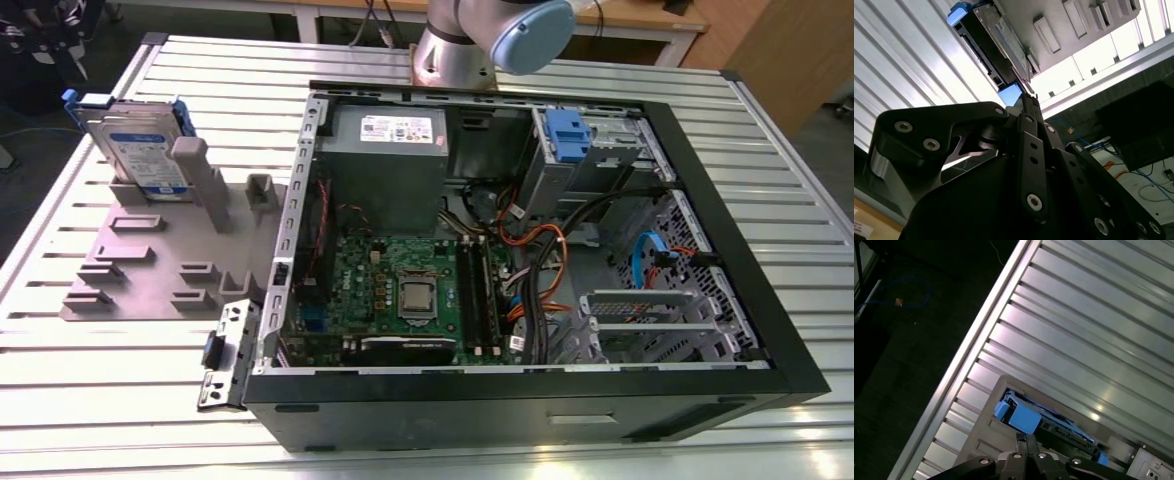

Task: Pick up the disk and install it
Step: 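Pick up the disk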

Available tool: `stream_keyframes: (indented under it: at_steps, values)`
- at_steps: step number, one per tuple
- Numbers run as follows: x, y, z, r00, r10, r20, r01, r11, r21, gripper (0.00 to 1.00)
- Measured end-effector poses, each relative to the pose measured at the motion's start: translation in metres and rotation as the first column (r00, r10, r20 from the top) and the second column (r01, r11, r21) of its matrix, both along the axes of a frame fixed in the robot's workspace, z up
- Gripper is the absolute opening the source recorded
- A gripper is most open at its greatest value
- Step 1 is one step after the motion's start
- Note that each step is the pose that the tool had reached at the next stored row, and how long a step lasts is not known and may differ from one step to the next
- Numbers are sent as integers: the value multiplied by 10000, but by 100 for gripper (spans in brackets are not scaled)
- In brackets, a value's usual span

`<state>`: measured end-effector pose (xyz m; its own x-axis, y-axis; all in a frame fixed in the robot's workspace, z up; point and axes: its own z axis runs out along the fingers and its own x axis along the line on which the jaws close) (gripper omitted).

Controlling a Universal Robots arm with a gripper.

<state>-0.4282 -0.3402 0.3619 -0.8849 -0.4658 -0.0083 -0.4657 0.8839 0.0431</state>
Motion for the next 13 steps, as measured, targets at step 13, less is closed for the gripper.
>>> stream_keyframes:
  at_steps: [13]
  values:
    - [-1, 0, 0, 9992, 398, 0, -398, 9992, 0, 11]
